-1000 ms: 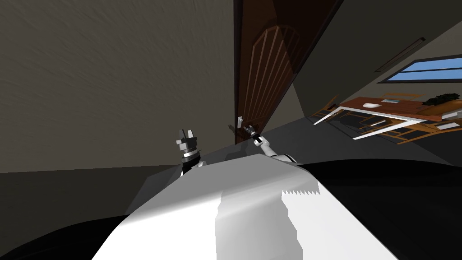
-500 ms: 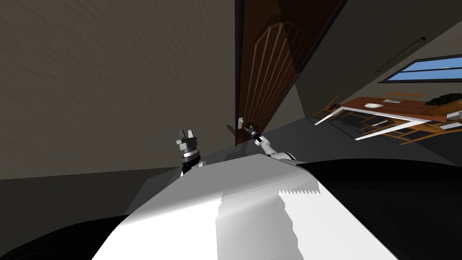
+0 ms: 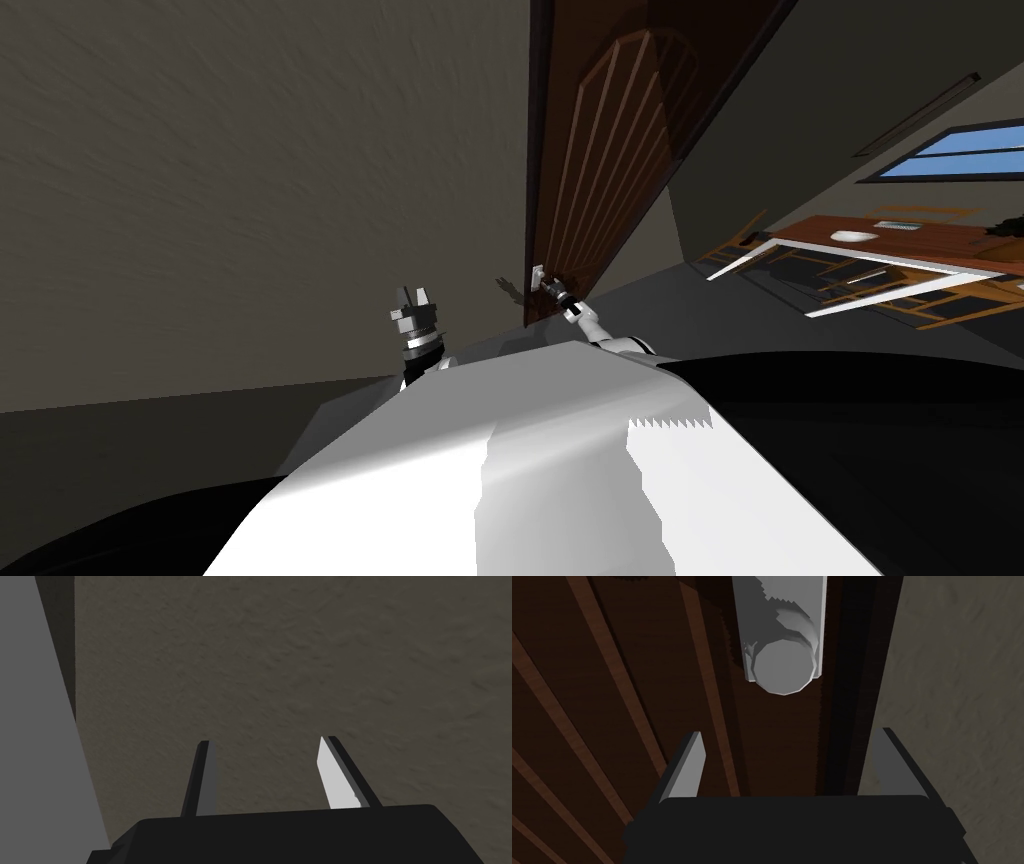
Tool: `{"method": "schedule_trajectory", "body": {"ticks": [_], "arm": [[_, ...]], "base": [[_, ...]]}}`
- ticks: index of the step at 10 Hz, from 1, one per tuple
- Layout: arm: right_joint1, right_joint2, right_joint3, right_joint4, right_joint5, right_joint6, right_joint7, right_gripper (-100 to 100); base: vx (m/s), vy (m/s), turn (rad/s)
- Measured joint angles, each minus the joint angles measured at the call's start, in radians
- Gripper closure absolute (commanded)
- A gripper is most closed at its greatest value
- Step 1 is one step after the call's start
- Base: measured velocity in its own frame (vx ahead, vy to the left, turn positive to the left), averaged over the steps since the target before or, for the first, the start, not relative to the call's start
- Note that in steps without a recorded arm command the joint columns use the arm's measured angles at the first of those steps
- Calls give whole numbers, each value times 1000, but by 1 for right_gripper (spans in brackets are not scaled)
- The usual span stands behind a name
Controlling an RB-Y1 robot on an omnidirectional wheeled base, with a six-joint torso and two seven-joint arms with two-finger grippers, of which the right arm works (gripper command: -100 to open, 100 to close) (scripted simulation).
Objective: Pull the door open
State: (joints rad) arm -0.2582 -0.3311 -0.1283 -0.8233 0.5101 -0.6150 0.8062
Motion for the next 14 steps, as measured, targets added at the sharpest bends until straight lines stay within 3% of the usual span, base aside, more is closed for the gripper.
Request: {"method": "schedule_trajectory", "body": {"ticks": [5,6,12,14], "arm": [[-4,10,-12,6,-3,9,15,-100],[-5,10,-12,5,-3,9,16,100],[-2,11,-10,8,-2,10,16,100],[1,10,-8,6,-25,15,-18,100]], "base": [[174,8,25],[-13,3,3],[-19,-7,22],[-56,-88,150]]}}
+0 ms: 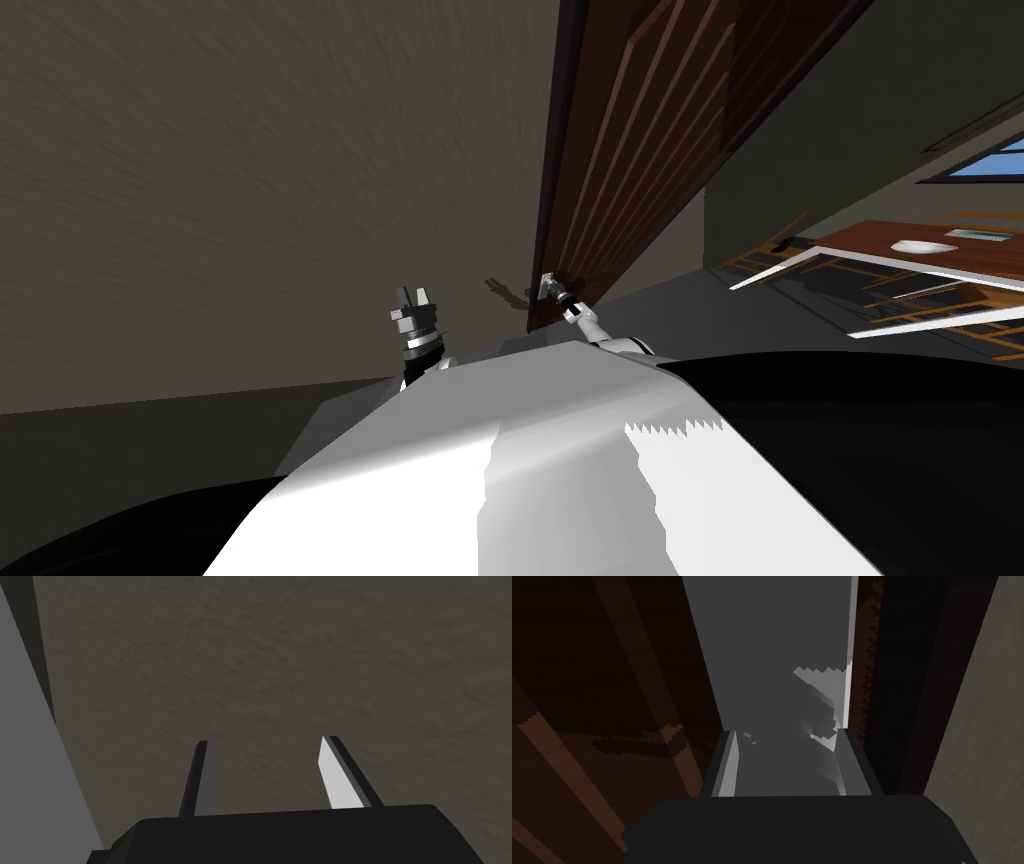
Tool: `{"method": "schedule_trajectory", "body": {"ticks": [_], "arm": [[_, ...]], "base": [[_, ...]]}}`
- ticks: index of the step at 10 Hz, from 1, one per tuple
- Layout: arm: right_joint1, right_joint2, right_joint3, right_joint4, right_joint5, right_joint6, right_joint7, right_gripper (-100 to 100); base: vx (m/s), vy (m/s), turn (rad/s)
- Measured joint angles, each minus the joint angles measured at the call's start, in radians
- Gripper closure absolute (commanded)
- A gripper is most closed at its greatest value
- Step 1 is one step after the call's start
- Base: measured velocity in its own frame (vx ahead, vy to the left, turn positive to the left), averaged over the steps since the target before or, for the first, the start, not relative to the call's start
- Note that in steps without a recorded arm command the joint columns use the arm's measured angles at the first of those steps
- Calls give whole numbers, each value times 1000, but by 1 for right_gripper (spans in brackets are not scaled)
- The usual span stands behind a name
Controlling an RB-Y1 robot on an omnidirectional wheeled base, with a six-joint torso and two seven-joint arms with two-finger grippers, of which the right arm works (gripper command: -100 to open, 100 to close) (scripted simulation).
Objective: Pull the door open
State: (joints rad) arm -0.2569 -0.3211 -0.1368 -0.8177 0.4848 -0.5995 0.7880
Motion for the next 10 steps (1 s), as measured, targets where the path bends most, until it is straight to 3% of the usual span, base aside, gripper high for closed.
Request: {"method": "schedule_trajectory", "body": {"ticks": [7,10], "arm": [[-6,3,12,1,-109,10,-165,100],[-9,5,14,12,-158,7,-241,100]], "base": [[-68,-76,144],[-46,-45,44]]}}
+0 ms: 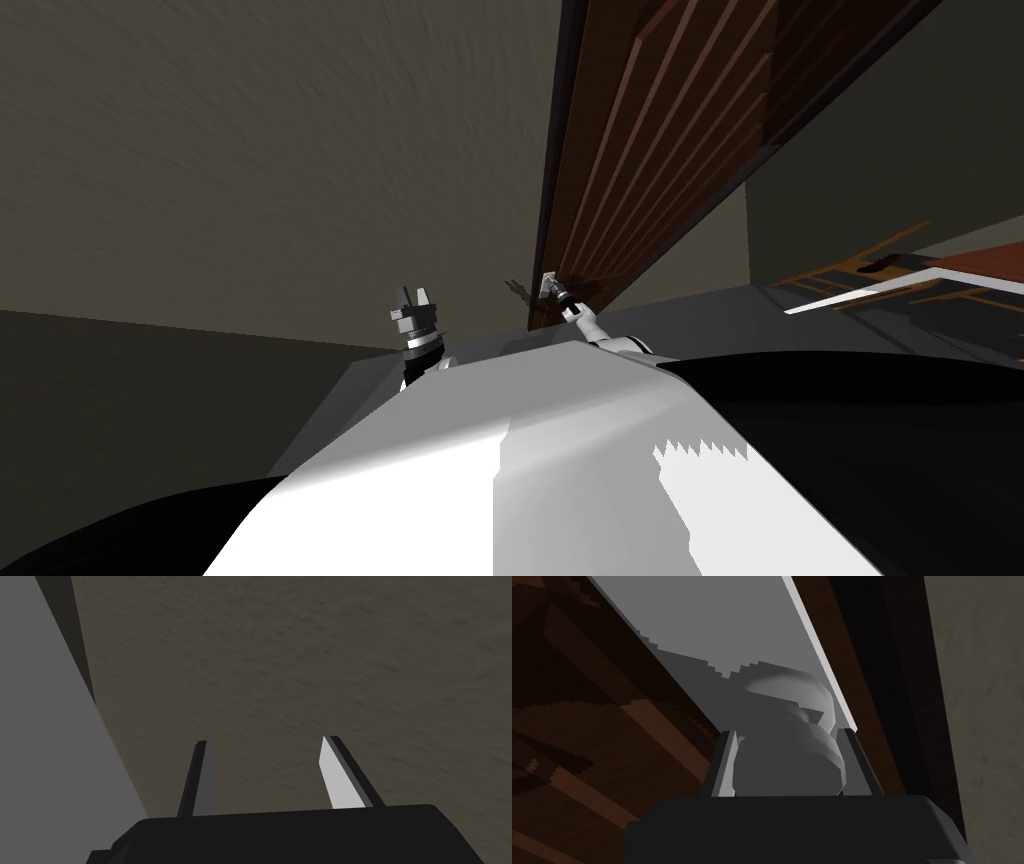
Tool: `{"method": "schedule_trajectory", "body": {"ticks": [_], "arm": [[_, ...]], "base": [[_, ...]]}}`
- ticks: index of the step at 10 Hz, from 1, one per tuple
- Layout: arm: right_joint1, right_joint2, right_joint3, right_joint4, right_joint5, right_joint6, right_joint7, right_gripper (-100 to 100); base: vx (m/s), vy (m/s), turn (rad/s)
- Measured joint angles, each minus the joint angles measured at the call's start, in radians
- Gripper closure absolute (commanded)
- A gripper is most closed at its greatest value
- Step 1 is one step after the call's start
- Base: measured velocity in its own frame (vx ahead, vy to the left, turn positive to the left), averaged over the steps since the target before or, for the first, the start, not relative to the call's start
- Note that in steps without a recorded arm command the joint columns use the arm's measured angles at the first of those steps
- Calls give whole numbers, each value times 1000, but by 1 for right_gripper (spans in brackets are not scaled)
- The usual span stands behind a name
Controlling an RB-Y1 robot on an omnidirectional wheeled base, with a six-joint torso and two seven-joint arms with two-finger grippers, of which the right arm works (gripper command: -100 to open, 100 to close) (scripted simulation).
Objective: Pull the door open
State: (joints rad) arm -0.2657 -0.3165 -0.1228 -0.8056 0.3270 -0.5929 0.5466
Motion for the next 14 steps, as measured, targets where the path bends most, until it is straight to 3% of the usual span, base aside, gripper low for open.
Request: {"method": "schedule_trajectory", "body": {"ticks": [6,14], "arm": [[-3,0,7,0,-85,9,-135,100],[-4,-1,14,-4,-230,26,-334,100]], "base": [[-51,-41,104],[-59,-44,99]]}}
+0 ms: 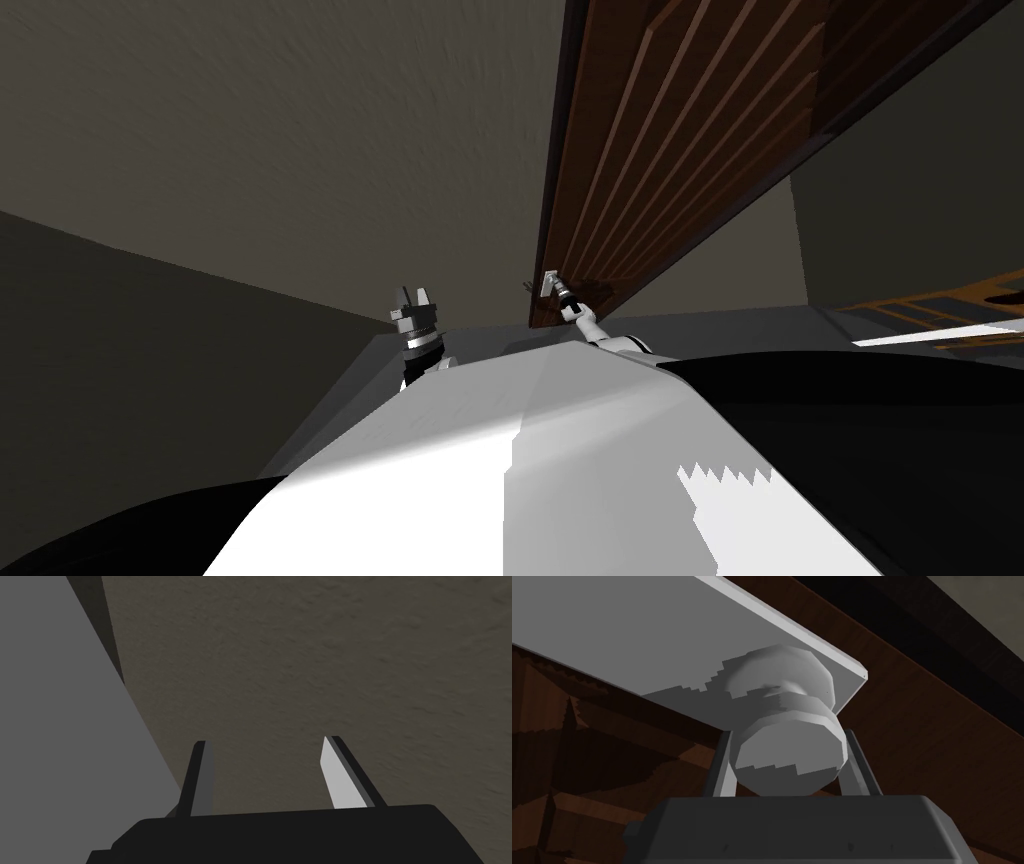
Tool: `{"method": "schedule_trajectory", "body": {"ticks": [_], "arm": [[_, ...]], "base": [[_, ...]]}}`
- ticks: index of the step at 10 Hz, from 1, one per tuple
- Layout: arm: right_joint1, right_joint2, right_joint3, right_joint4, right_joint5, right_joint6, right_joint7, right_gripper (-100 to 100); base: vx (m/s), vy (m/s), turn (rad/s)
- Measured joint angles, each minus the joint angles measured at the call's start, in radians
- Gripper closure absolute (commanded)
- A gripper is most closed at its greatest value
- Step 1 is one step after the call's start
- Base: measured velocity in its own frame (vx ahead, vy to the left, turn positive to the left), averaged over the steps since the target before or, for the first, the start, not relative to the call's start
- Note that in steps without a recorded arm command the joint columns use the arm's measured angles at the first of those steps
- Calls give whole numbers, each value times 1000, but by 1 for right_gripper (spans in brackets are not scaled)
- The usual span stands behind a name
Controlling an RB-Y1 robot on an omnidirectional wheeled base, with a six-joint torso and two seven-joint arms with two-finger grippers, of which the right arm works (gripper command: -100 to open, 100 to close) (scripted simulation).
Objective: Pull the door open
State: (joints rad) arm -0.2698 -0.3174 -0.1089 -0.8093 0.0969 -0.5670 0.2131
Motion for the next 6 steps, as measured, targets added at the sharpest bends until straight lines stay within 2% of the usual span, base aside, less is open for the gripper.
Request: {"method": "schedule_trajectory", "body": {"ticks": [6], "arm": [[-5,-1,7,7,-117,9,-152,100]], "base": [[-53,-40,90]]}}
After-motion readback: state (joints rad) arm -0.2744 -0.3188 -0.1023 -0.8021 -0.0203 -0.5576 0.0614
